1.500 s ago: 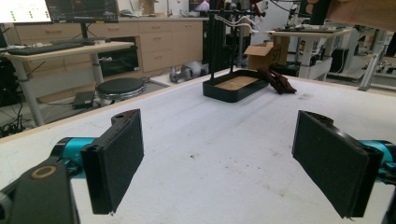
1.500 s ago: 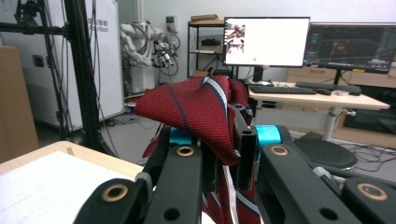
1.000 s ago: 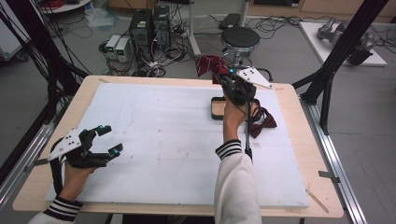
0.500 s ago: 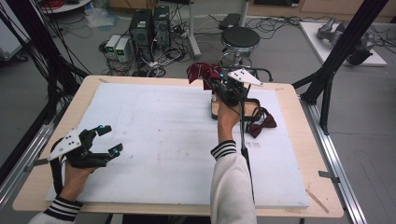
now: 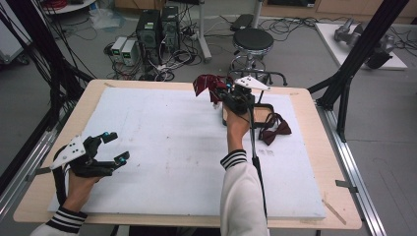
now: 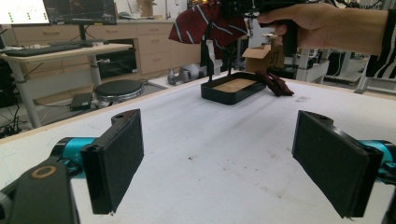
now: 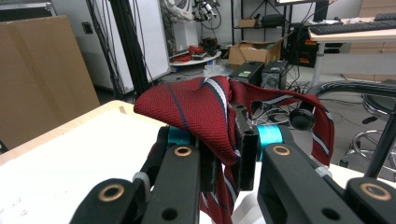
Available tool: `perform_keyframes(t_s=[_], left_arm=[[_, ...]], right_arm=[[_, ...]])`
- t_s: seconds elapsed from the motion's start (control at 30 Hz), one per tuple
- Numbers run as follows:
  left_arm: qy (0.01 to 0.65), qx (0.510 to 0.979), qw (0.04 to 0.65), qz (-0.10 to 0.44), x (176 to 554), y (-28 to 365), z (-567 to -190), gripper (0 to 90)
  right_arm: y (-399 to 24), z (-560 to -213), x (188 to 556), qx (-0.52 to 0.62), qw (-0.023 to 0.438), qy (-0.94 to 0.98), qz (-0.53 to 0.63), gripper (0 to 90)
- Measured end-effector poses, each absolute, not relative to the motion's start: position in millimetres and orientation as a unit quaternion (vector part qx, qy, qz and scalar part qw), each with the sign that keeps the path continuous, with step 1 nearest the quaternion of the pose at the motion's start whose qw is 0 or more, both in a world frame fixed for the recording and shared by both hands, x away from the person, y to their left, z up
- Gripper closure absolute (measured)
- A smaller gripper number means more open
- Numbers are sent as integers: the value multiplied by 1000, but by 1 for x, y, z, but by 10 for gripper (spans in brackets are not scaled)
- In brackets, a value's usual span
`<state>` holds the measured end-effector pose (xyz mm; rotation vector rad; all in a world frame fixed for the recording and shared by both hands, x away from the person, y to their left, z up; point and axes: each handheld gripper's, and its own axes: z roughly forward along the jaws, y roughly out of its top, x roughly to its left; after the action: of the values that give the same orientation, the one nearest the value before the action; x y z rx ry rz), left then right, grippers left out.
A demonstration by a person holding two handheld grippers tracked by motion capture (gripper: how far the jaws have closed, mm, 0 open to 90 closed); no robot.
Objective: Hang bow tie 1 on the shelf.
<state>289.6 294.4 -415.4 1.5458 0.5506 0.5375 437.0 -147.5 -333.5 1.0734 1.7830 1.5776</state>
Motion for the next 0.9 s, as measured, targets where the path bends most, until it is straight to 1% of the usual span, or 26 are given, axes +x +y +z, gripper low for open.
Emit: perform_keyframes(t_s=[0.23,0.47,0.9], left_arm=[[242,682,649,236,290,294,-416,170],[243,680,650,236,289,295,-416,170],[243,678,653,236,289,296,-416,170]], right_arm=[[-146,-337,439,400,263,671,565,834],[-145,-344,443,419,249,682,545,832],[-160,-363,439,422,246,697,524,824]])
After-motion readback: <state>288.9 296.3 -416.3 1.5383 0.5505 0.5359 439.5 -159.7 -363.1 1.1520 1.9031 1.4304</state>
